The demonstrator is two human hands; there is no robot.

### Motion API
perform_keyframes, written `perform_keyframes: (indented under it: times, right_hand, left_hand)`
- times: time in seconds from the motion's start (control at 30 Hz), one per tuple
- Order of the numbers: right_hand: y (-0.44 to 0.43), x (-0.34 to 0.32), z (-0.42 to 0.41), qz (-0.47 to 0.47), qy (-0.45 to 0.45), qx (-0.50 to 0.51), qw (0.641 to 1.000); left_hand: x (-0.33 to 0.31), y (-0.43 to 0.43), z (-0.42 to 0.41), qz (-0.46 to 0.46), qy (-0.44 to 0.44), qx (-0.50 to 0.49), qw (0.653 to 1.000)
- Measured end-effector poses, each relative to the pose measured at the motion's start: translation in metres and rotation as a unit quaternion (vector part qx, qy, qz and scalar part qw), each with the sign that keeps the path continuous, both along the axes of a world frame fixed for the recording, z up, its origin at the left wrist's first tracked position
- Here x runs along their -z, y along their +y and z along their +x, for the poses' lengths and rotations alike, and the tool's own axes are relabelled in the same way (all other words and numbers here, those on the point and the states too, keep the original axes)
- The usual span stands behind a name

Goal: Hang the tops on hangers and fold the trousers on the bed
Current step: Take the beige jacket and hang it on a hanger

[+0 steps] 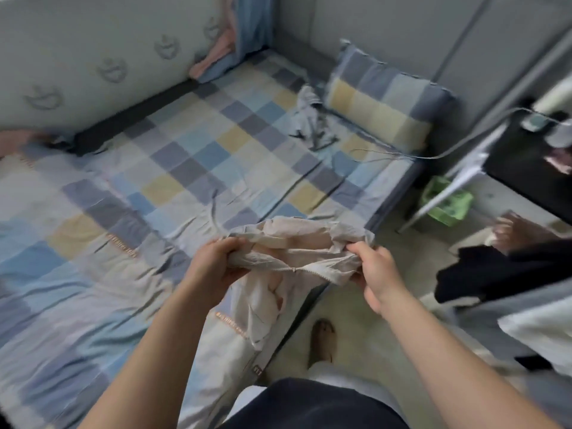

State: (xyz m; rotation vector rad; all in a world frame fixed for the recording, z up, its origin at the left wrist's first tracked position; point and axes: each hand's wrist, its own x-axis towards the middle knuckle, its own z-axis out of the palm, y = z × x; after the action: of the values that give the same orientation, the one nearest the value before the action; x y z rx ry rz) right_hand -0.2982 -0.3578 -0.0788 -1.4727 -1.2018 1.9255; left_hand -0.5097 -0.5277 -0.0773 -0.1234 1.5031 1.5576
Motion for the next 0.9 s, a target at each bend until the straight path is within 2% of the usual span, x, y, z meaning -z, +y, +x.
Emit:
perform_keyframes:
  times: [0.13,0.23,0.33,0.47,0.6,0.8,0.9]
  right_hand:
    - [0.014,-0.052,0.077,0.078,0.042,0.123,0.988]
    - [0.015,-0.087,0.144,0.134,0.060,0.213,0.966]
    - [0.013,-0.116,0.216,0.183,0.051,0.290,0.938]
    - [0.017,-0.146,0.320,0.235,0.030,0.364,0.901]
    - [0.032,-0.172,0.425,0.279,0.003,0.414,0.866]
    - [0.067,-0.223,0.567,0.354,-0.042,0.481,0.801]
    - [0.083,-0.256,0.623,0.387,-0.075,0.491,0.777]
  left_hand:
    - [-0.038,0.074,0.049,0.061,0.118,0.134,0.982]
    - [-0.070,0.127,0.104,0.114,0.202,0.241,0.943]
    - [-0.103,0.174,0.171,0.173,0.241,0.323,0.899]
    - [-0.136,0.226,0.281,0.236,0.270,0.399,0.844]
    - [-0.165,0.274,0.402,0.307,0.280,0.433,0.800]
    - [-0.214,0.341,0.566,0.400,0.271,0.483,0.730]
    - [-0.243,0.376,0.638,0.437,0.239,0.497,0.711]
